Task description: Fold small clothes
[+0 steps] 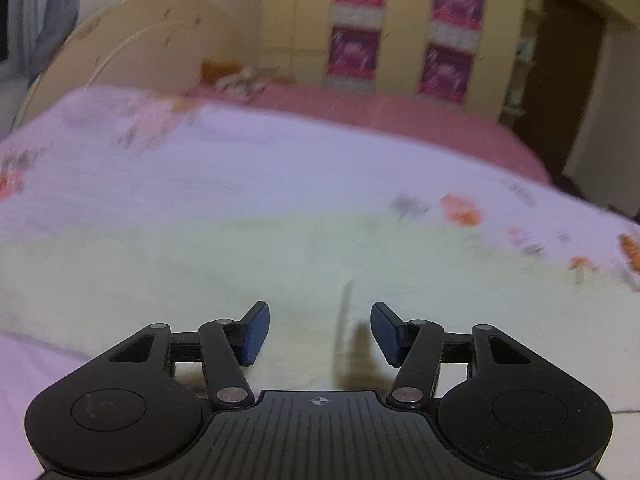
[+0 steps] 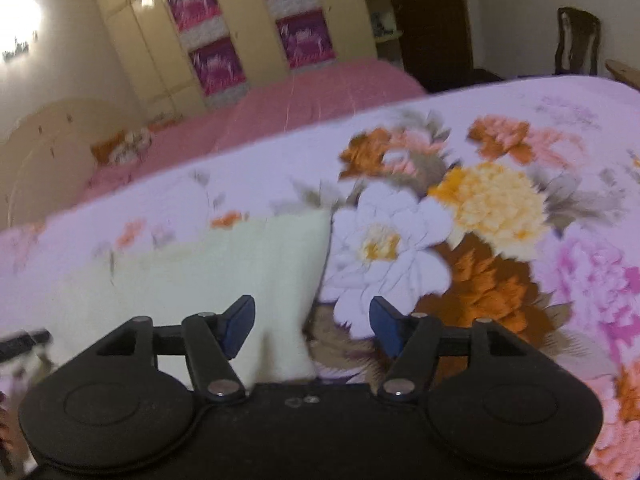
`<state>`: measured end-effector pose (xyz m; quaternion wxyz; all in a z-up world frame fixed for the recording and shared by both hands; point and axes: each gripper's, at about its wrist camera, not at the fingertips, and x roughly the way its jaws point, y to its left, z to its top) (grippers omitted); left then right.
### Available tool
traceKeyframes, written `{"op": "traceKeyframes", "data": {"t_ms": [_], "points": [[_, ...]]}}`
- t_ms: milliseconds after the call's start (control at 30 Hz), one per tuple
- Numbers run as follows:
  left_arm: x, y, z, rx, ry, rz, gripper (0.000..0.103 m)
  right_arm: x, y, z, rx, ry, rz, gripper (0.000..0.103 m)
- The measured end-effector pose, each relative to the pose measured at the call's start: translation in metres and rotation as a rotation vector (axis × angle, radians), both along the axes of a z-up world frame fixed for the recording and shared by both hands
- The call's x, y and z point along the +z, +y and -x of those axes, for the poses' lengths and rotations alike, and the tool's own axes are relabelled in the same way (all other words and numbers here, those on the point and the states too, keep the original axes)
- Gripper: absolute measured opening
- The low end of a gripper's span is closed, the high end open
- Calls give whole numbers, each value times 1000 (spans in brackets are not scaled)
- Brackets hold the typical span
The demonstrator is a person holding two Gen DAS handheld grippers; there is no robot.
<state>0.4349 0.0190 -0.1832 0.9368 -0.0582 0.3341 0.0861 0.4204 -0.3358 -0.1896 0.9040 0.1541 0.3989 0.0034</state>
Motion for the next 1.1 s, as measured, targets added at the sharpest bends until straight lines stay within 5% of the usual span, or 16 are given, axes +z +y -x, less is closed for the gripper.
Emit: {"op": "traceKeyframes", "data": {"t_ms": [67, 100, 200, 367, 433, 500, 600, 633, 767, 867, 967, 1100], "points": [[7, -14, 4, -60, -31, -5, 57, -16, 2, -5, 33, 73, -49, 42], [7, -21, 5, -93, -27, 7, 57, -20, 3, -3, 41, 82, -61, 22], [-6, -38, 0, -150, 20, 9, 57, -20, -1, 11, 9, 79, -46, 14], [-17, -45, -1, -165, 55, -28, 57, -7, -7, 12, -9, 65, -95, 21], [-12, -41, 0, -150, 48, -4, 57, 2, -10, 3, -11, 15, -110, 58], [-12, -37, -7, -134, 49, 0, 57, 3, -9, -16, -23, -13, -96, 78], [-19, -38, -10, -112, 51, -17, 58, -9, -6, -52, -18, 17, -88, 47], [-21, -36, -12, -106, 52, -25, 66, -15, -6, -62, -26, 35, -100, 36], [-26, -32, -15, -96, 49, -29, 72, -26, -8, -72, -77, 21, -14, 8], [-22, -31, -17, -94, 64, -22, 72, -28, -13, -69, -84, 18, -12, 7], [-8, -22, -7, -76, 59, 13, 72, -14, -6, -59, -126, -1, 84, 25], [-11, -9, 1, -59, 98, -2, 73, 3, 25, -31, -6, -88, 131, 24]]}}
